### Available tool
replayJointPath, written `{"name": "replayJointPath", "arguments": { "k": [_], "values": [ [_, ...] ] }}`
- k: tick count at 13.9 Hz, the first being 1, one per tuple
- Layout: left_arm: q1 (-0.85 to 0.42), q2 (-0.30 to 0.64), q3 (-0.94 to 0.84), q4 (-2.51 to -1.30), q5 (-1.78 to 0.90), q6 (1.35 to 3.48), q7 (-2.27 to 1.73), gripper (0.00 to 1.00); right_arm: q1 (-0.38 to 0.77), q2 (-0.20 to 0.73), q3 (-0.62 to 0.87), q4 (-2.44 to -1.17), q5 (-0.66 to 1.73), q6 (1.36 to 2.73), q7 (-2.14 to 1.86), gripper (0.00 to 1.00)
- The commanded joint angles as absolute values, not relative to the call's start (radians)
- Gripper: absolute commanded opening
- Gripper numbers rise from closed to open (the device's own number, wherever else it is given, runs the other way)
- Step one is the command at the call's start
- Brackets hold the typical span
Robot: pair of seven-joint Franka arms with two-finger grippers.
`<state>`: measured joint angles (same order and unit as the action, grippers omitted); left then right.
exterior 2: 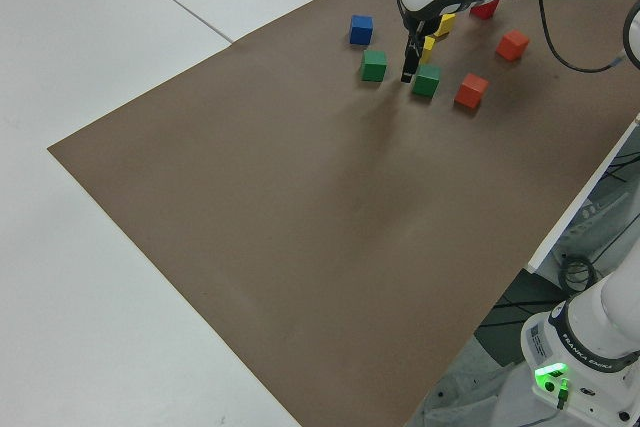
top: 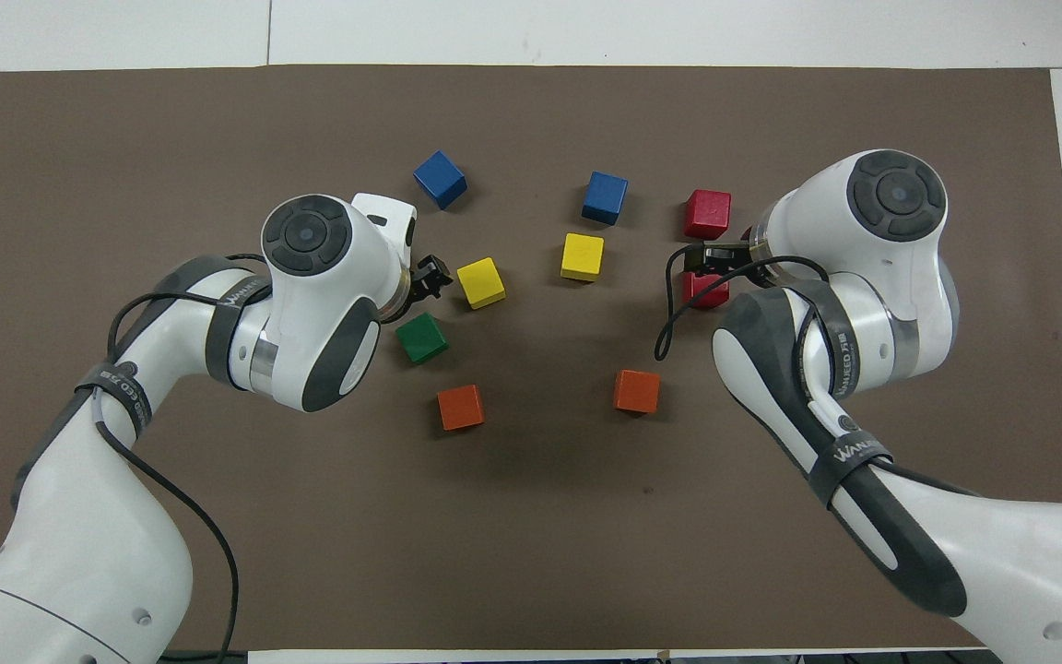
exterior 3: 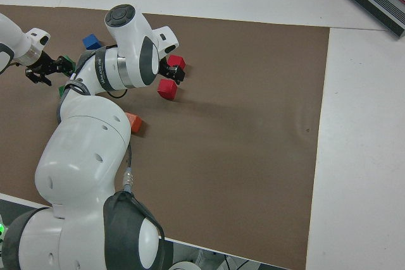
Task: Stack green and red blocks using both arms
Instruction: 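Grasp green and red blocks with the left and right grippers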
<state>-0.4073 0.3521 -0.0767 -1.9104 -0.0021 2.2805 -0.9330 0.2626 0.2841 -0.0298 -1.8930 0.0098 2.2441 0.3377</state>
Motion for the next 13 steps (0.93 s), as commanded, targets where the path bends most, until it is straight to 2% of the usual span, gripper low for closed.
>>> {"name": "replayJointPath", "arguments": {
  "k": [1, 2, 3, 4, 5, 6, 8, 9, 11, 12, 13],
  "values": [
    [-0.465, 0.336, -0.063, -1.991, 0.02, 2.356, -1.012, 1.0, 0.285, 0.33, -0.031, -1.901, 0.02, 2.302, 0.374, 1.0],
    [-0.465, 0.336, -0.063, -1.991, 0.02, 2.356, -1.02, 0.99, 0.285, 0.34, -0.031, -1.901, 0.021, 2.318, 0.374, 1.0],
    [-0.466, 0.334, -0.063, -1.999, 0.02, 2.355, -1.022, 0.84, 0.285, 0.35, -0.031, -1.901, 0.02, 2.322, 0.373, 1.0],
    [-0.466, 0.331, -0.063, -2.008, 0.02, 2.35, -1.025, 0.61, 0.285, 0.351, -0.031, -1.902, 0.02, 2.327, 0.371, 1.0],
    [-0.468, 0.33, -0.063, -2.008, 0.02, 2.335, -1.028, 0.11, 0.285, 0.354, -0.032, -1.904, 0.02, 2.329, 0.365, 1.0],
    [-0.466, 0.33, -0.063, -1.997, 0.02, 2.315, -1.035, 0.0, 0.287, 0.354, -0.032, -1.91, 0.02, 2.329, 0.364, 1.0],
    [-0.451, 0.307, -0.054, -1.973, 0.026, 2.213, -1.016, 0.0, 0.287, 0.356, -0.031, -1.936, 0.02, 2.364, 0.365, 1.0],
    [-0.421, 0.255, -0.049, -1.967, 0.032, 2.147, -0.946, 0.0, 0.288, 0.359, -0.031, -1.962, 0.02, 2.402, 0.365, 1.0],
    [-0.281, 0.165, -0.051, -1.95, 0.032, 2.019, -0.658, 0.0, 0.304, 0.37, -0.032, -1.99, 0.02, 2.459, 0.368, 0.96],
    [-0.225, 0.158, -0.051, -1.924, 0.032, 1.975, -0.518, 0.0, 0.304, 0.37, -0.031, -1.99, 0.02, 2.457, 0.367, 0.83],
    [-0.174, 0.161, -0.048, -1.889, 0.032, 1.923, -0.371, 0.0, 0.304, 0.37, -0.032, -1.99, 0.02, 2.457, 0.367, 0.56]
  ]
}}
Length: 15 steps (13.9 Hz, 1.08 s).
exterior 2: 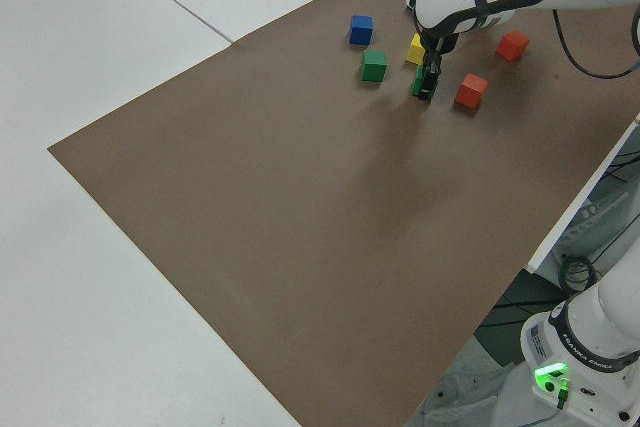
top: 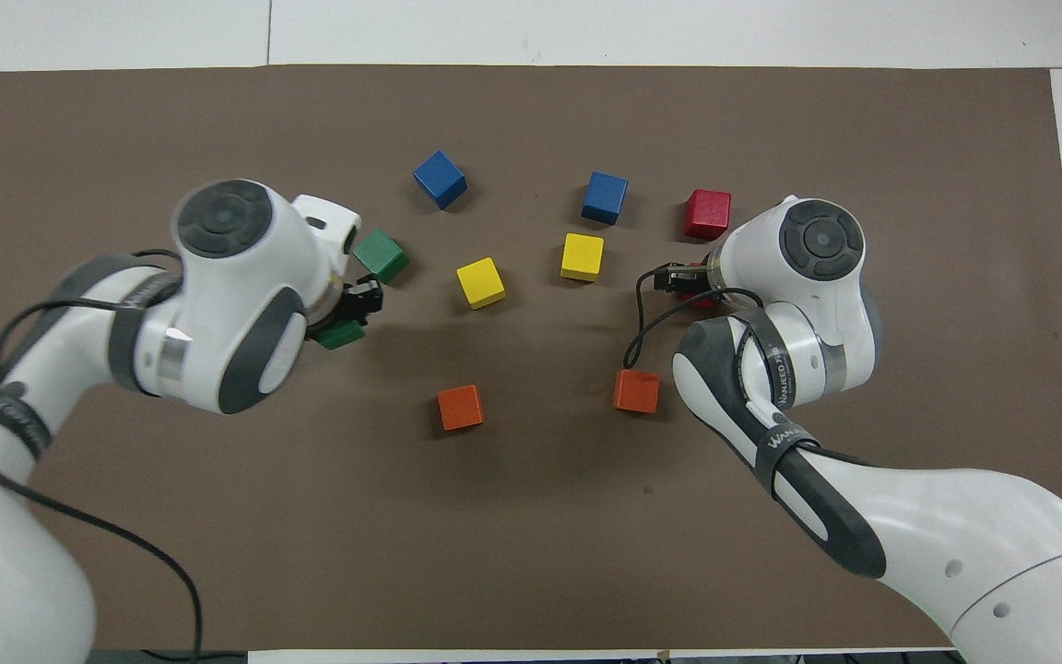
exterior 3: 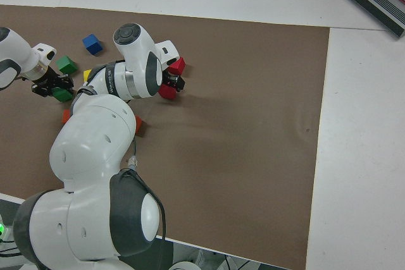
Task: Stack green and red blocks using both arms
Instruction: 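Carry the green and red blocks outward and set them down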
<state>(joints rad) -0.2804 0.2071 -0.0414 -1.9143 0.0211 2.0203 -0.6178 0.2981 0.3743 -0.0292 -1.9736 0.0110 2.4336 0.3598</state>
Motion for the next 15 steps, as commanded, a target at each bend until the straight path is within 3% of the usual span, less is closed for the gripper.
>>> {"name": "replayJointPath", "arguments": {
  "k": [1, 2, 8, 12, 15],
  "values": [
    [-0.12, 0.169, -0.048, -1.869, 0.032, 1.925, -0.245, 0.0, 0.302, 0.37, -0.032, -1.99, 0.02, 2.454, 0.367, 0.22],
    [-0.062, 0.17, -0.049, -1.874, 0.031, 1.949, -0.147, 0.0, 0.302, 0.37, -0.032, -1.987, 0.02, 2.45, 0.368, 0.0],
    [0.021, 0.261, -0.043, -1.902, 0.034, 2.114, 0.109, 0.0, 0.284, 0.351, -0.035, -1.979, 0.015, 2.419, 0.356, 0.0],
    [0.06, 0.314, -0.041, -1.902, 0.035, 2.193, 0.156, 0.0, 0.099, 0.236, -0.037, -2.018, 0.014, 2.316, 0.015, 0.0],
    [0.084, 0.327, -0.041, -1.91, 0.067, 2.212, 0.167, 0.0, -0.02, 0.221, -0.035, -2.074, 0.014, 2.39, -0.19, 0.0]
  ]
}}
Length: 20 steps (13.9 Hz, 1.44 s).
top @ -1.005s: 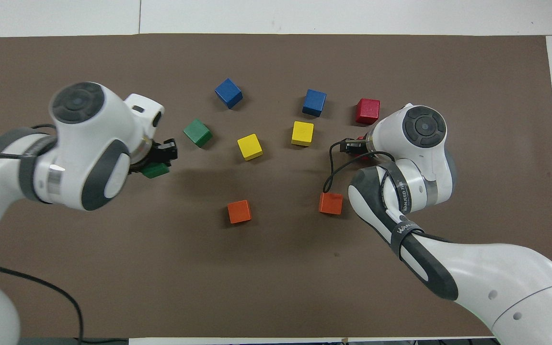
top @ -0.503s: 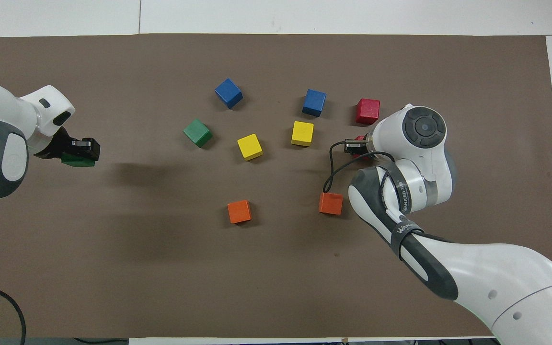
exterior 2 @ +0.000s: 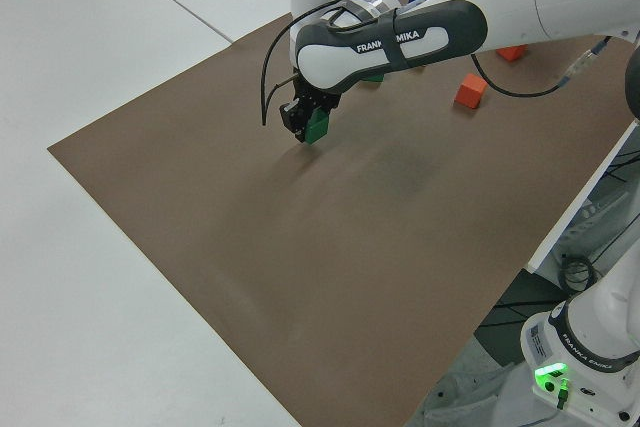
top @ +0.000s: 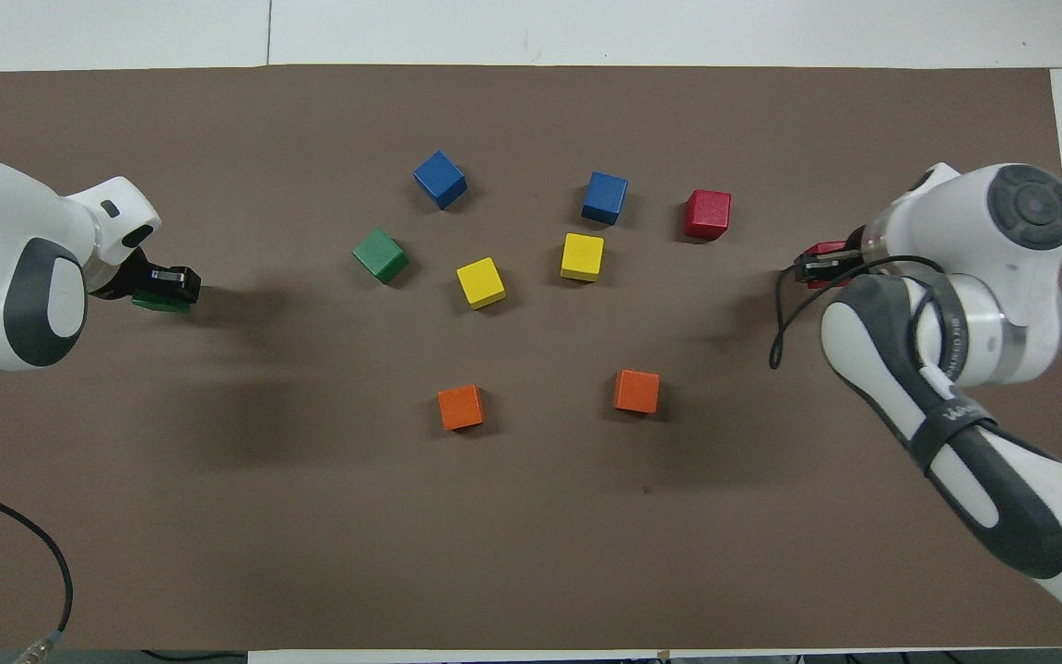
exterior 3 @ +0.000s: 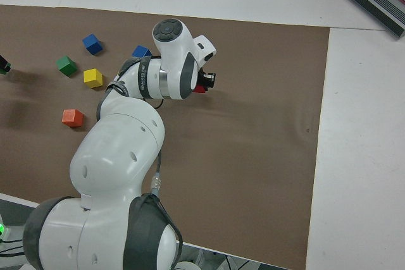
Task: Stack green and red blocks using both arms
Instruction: 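Carry the green and red blocks outward and set them down, then release both blocks and reach both grippers toward the remaining green and red blocks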
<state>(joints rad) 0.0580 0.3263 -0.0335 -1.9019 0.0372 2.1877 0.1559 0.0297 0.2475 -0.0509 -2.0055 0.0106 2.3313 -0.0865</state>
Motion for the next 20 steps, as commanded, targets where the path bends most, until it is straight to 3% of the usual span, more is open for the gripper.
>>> {"name": "replayJointPath", "arguments": {
  "k": [1, 6, 7, 9, 10, 11, 13, 15, 18, 20],
  "values": [
    [0.086, 0.325, -0.041, -1.933, 0.066, 2.239, 0.158, 0.0, -0.047, 0.221, -0.035, -2.095, 0.014, 2.431, -0.227, 0.0],
    [0.081, 0.321, -0.043, -1.994, 0.066, 2.304, 0.048, 0.0, -0.124, 0.261, -0.034, -2.141, 0.018, 2.52, -0.316, 0.0],
    [0.081, 0.321, -0.043, -1.994, 0.066, 2.303, 0.045, 0.16, -0.124, 0.265, -0.034, -2.14, 0.018, 2.52, -0.314, 0.0],
    [0.086, 0.319, -0.041, -2.0, 0.066, 2.304, 0.041, 1.0, -0.118, 0.265, -0.034, -2.138, 0.018, 2.522, -0.307, 0.0],
    [0.087, 0.319, -0.041, -1.999, 0.066, 2.304, 0.044, 1.0, -0.114, 0.267, -0.034, -2.138, 0.018, 2.522, -0.296, 0.8],
    [0.09, 0.319, -0.041, -1.988, 0.066, 2.29, 0.044, 1.0, -0.109, 0.267, -0.034, -2.137, 0.018, 2.52, -0.278, 1.0],
    [0.081, 0.319, -0.04, -1.884, 0.061, 2.167, 0.017, 1.0, -0.083, 0.258, -0.035, -2.119, 0.018, 2.497, -0.267, 1.0],
    [0.002, 0.375, -0.046, -1.67, 0.058, 1.99, -0.259, 1.0, -0.069, 0.236, -0.035, -2.059, 0.009, 2.385, -0.265, 1.0],
    [-0.159, 0.441, -0.043, -1.576, 0.023, 1.999, -0.701, 1.0, 0.023, 0.245, -0.037, -1.858, -0.015, 2.16, -0.119, 1.0],
    [-0.248, 0.532, -0.04, -1.438, 0.023, 1.974, -0.82, 1.0, 0.096, 0.274, -0.035, -1.781, -0.043, 2.122, 0.022, 1.0]
  ]
}}
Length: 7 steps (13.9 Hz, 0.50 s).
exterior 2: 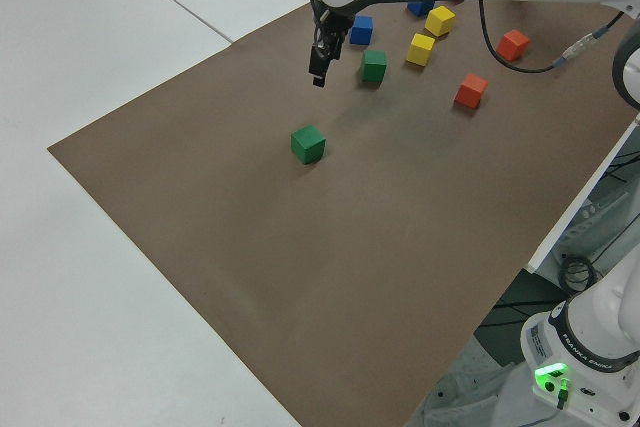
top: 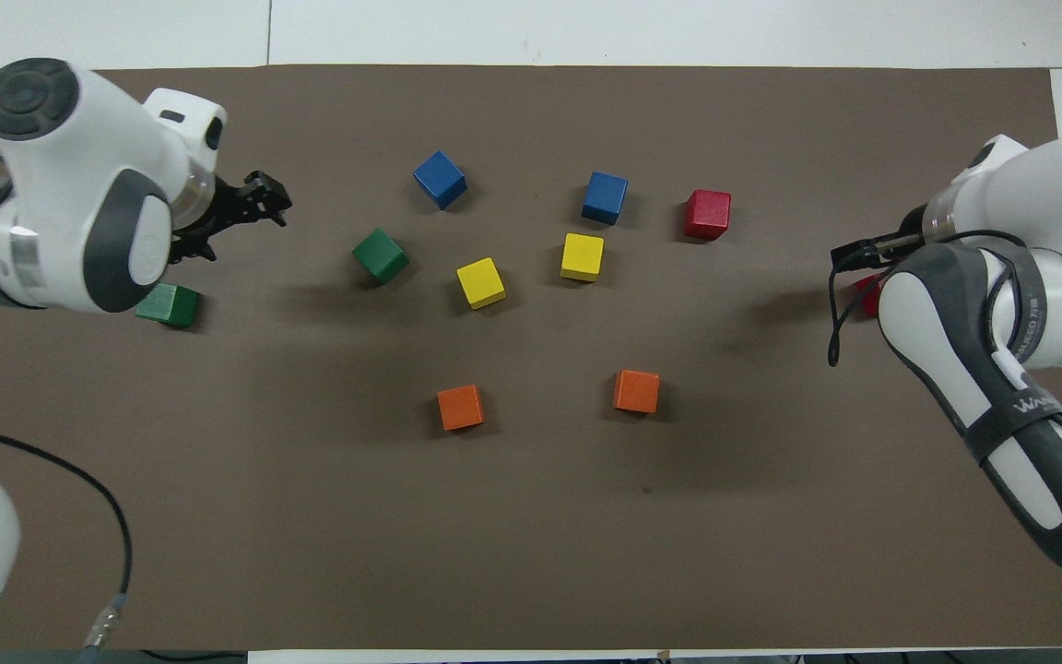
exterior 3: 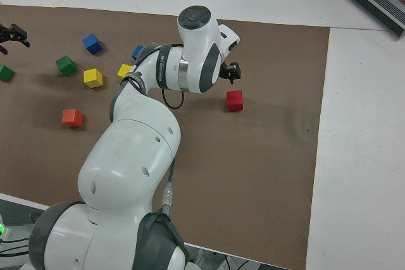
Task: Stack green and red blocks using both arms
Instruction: 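Release both blocks and reach both grippers toward the remaining green and red blocks, then grasp the second green and red blocks with the left and right grippers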
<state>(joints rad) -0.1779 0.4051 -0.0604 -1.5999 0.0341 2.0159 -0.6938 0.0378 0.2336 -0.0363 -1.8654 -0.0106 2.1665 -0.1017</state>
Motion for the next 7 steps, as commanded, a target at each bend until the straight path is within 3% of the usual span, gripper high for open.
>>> {"name": "replayJointPath", "arguments": {
  "k": [1, 3, 7],
  "values": [
    [-0.259, 0.528, -0.041, -1.451, 0.025, 1.965, -0.898, 1.0, 0.13, 0.278, -0.035, -1.772, -0.043, 2.123, 0.076, 1.0],
    [-0.279, 0.528, -0.041, -1.489, 0.031, 2.034, -0.997, 1.0, 0.196, 0.3, -0.034, -1.758, -0.041, 2.144, 0.202, 1.0],
    [-0.317, 0.485, -0.041, -1.652, 0.032, 2.172, -1.023, 1.0, 0.259, 0.483, -0.034, -1.561, -0.038, 2.141, 0.353, 1.0]
  ]
}}
